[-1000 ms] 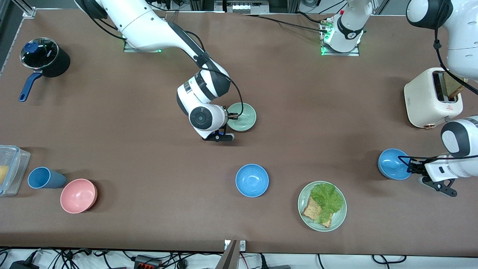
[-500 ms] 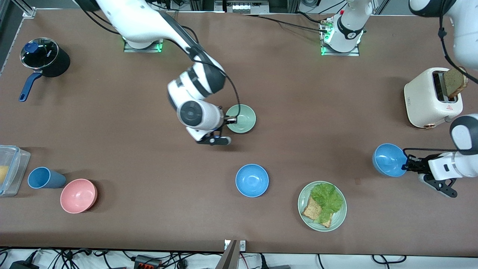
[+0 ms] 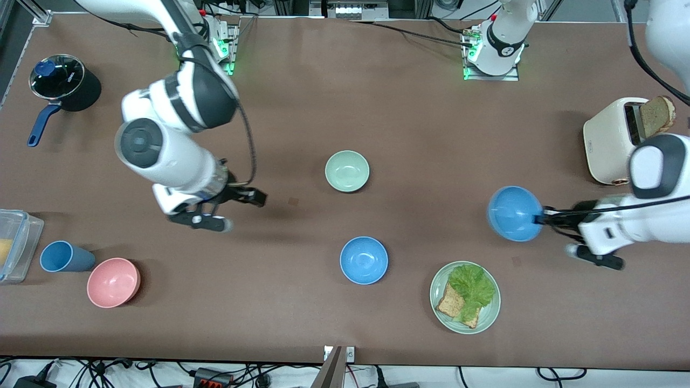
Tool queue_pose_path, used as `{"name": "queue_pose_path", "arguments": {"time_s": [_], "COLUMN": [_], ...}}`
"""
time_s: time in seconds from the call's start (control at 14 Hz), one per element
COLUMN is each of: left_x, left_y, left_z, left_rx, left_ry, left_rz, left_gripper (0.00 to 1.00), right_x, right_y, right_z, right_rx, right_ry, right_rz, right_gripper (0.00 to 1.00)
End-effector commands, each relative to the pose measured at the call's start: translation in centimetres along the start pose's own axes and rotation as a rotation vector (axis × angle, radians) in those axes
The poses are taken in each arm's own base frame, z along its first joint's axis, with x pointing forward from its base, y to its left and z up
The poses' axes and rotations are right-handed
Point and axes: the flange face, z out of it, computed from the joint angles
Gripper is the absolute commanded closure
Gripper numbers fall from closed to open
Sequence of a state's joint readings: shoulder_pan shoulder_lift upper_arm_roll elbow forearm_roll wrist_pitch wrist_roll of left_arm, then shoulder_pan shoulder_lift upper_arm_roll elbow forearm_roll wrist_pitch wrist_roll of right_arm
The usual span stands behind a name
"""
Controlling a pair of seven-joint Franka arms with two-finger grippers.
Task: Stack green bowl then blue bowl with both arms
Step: 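Release the green bowl with the right gripper while the left gripper carries the blue bowl, then move the blue bowl over the green bowl with the left gripper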
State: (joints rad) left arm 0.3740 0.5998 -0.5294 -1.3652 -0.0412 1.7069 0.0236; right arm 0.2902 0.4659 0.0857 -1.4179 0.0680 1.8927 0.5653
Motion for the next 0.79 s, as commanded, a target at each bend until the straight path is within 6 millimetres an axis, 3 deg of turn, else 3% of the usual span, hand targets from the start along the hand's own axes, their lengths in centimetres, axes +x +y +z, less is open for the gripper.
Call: {"name": "queue_pose_path", "arguments": {"time_s": [0.0, 0.14, 0.29, 0.43, 0.57, 0.64, 0.71], "left_x": [-1.5, -2.0, -3.1, -4.3, -6.8, -8.2, -8.5], "left_y": [8.7, 15.3, 21.1, 24.1, 26.8, 28.4, 28.7], "left_z": [1.6, 4.6, 8.4, 10.5, 13.0, 14.1, 14.8], "left_rx": [0.006, 0.026, 0.042, 0.030, 0.033, 0.030, 0.026], "left_ry": [-0.029, -0.036, -0.033, -0.016, 0.001, 0.031, 0.039], "left_rz": [-0.196, -0.310, -0.422, -0.538, -0.588, -0.608, -0.614], "left_gripper": [1.00, 1.00, 1.00, 1.00, 1.00, 1.00, 1.00], "right_x": [3.0, 3.8, 4.2, 4.9, 5.7, 5.5, 5.5], "right_y": [5.4, 8.8, 14.3, 18.7, 22.9, 24.5, 25.6], "right_z": [-5.6, -8.4, -10.7, -13.6, -15.8, -17.4, -17.8], "right_rx": [0.025, 0.015, -0.036, -0.053, -0.050, -0.047, -0.045], "right_ry": [0.080, 0.104, 0.045, 0.038, 0.050, 0.067, 0.062], "right_rz": [-0.025, -0.064, -0.047, -0.112, -0.161, -0.165, -0.158], "right_gripper": [0.00, 0.00, 0.00, 0.00, 0.00, 0.00, 0.00]}}
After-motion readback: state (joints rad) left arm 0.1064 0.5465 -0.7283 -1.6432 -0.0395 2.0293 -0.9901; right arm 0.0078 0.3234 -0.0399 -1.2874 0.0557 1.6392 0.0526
